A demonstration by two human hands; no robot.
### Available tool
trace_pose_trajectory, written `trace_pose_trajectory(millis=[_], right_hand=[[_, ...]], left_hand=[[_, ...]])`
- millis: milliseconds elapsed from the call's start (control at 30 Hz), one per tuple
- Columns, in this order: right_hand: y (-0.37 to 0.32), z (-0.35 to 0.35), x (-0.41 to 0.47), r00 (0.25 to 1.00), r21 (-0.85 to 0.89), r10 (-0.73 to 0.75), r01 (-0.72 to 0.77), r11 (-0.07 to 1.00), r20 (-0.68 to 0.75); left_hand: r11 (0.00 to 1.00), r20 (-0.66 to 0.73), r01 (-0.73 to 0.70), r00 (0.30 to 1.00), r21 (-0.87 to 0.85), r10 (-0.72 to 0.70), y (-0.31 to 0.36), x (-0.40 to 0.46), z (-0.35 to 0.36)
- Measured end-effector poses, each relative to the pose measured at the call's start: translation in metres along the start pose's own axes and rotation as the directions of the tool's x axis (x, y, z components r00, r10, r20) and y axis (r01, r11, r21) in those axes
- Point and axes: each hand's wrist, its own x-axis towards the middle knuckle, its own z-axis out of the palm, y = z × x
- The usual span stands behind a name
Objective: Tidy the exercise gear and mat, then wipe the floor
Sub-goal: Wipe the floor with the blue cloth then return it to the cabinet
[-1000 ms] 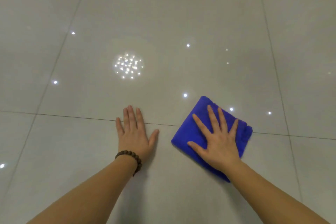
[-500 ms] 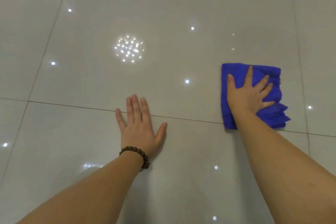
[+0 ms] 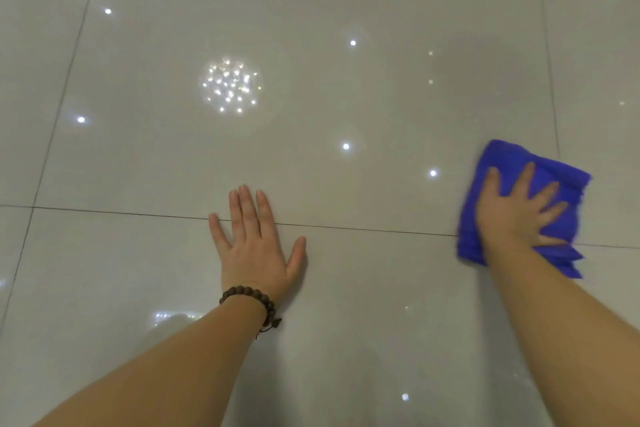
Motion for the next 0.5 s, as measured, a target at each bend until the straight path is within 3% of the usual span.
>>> trace_pose_trajectory(millis=[67,100,167,200,233,267,300,367,400,433,500], right_hand=[[-0.028,0.027,-0.053,0.951,-0.068,-0.309,0.307,0.949,-0.012],[-0.040,0.039,-0.086,0.852,-0.110,-0.524,0.522,0.846,0.013],[-0.045,0.056,-0.137,0.541,-0.183,-0.835,0.835,0.519,0.102],[-0.037,0.059,-0.144,0.440,-0.190,-0.888,0.891,0.413,0.131],[-0.024,0.055,-0.140,0.417,-0.190,-0.897,0.902,0.389,0.144],[-0.006,0.049,-0.129,0.463,-0.193,-0.875,0.880,0.434,0.142],[0.017,0.040,-0.116,0.560,-0.203,-0.817,0.823,0.530,0.136],[0.077,0.021,-0.090,0.803,-0.220,-0.570,0.596,0.772,0.172],[0.108,0.009,-0.081,0.886,-0.219,-0.407,0.451,0.865,0.221],[0.137,-0.003,-0.075,0.928,-0.229,-0.256,0.321,0.919,0.270],[0.177,-0.025,-0.070,0.932,-0.247,-0.070,0.166,0.955,0.355]], left_hand=[[1.000,0.003,-0.002,1.000,-0.005,0.002,-0.001,0.001,0.001],[1.000,0.005,-0.003,1.000,-0.009,0.003,-0.001,0.001,0.001],[1.000,0.004,-0.001,1.000,-0.017,0.001,-0.001,0.001,0.001],[1.000,0.002,0.001,1.000,-0.018,-0.001,-0.001,0.000,0.000],[1.000,0.010,0.004,1.000,-0.013,-0.004,-0.001,0.000,-0.001],[1.000,0.023,0.009,1.000,-0.006,-0.009,-0.001,-0.001,-0.003],[1.000,0.036,0.011,0.999,0.003,-0.011,0.001,-0.001,-0.005],[1.000,0.052,0.009,0.999,0.019,-0.010,0.002,-0.003,-0.009],[1.000,0.057,0.007,0.998,0.024,-0.009,0.003,-0.003,-0.010],[1.000,0.057,0.005,0.998,0.028,-0.006,0.003,-0.004,-0.011],[1.000,0.051,-0.001,0.999,0.030,-0.001,0.004,-0.005,-0.010]])
